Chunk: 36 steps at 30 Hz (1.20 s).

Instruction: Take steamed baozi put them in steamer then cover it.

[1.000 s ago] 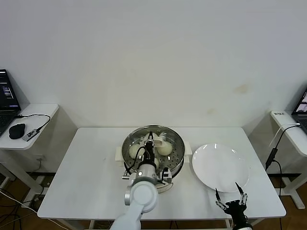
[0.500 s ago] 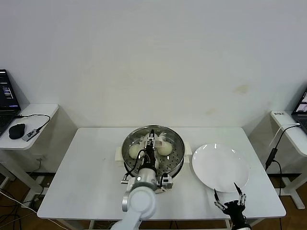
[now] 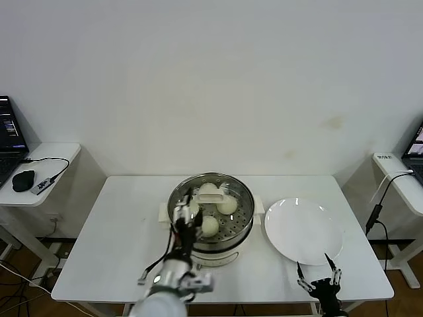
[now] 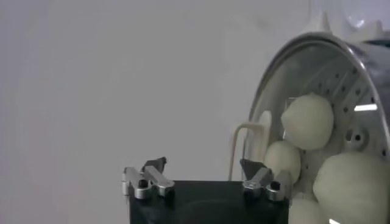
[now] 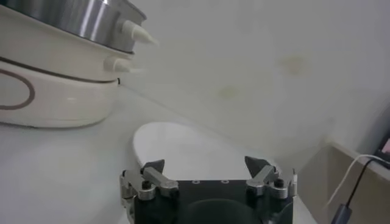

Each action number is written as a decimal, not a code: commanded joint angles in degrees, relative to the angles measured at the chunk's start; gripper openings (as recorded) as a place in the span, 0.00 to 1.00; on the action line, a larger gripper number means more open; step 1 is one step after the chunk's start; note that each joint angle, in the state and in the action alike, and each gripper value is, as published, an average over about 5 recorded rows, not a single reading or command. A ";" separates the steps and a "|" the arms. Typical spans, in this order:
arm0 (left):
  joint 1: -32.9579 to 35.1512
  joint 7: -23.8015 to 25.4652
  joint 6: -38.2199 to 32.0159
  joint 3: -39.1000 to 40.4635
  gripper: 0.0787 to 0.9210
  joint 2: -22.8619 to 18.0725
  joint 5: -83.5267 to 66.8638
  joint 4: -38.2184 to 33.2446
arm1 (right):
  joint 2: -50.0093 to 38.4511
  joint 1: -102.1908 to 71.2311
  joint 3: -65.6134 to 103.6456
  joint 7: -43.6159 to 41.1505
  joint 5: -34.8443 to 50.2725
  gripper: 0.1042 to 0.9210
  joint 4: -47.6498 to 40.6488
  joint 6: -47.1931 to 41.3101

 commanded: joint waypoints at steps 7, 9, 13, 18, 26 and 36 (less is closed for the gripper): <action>25.28 -20.30 -31.23 -28.55 0.88 6.30 -92.42 3.91 | -8.40 -7.24 -6.41 0.48 13.49 0.88 6.82 -2.11; 25.05 -20.62 -32.80 -27.50 0.88 5.31 -93.15 5.15 | -9.98 -8.76 -8.06 0.78 17.03 0.88 8.84 -3.94; 23.59 -21.70 -34.14 -27.03 0.88 3.55 -92.66 7.58 | -12.14 -11.05 -10.31 1.64 21.21 0.88 11.74 -7.40; 23.19 -20.72 -34.89 -27.57 0.88 2.81 -91.52 10.09 | -13.14 -12.28 -10.68 2.78 22.16 0.88 13.66 -9.77; 24.86 -18.05 -34.47 -26.74 0.88 2.31 -90.16 10.35 | -13.30 -12.74 -12.21 3.79 21.81 0.88 14.44 -10.73; 24.60 -17.10 -32.35 -25.78 0.88 1.82 -89.74 10.40 | -13.46 -12.60 -13.39 4.68 20.56 0.88 14.73 -11.64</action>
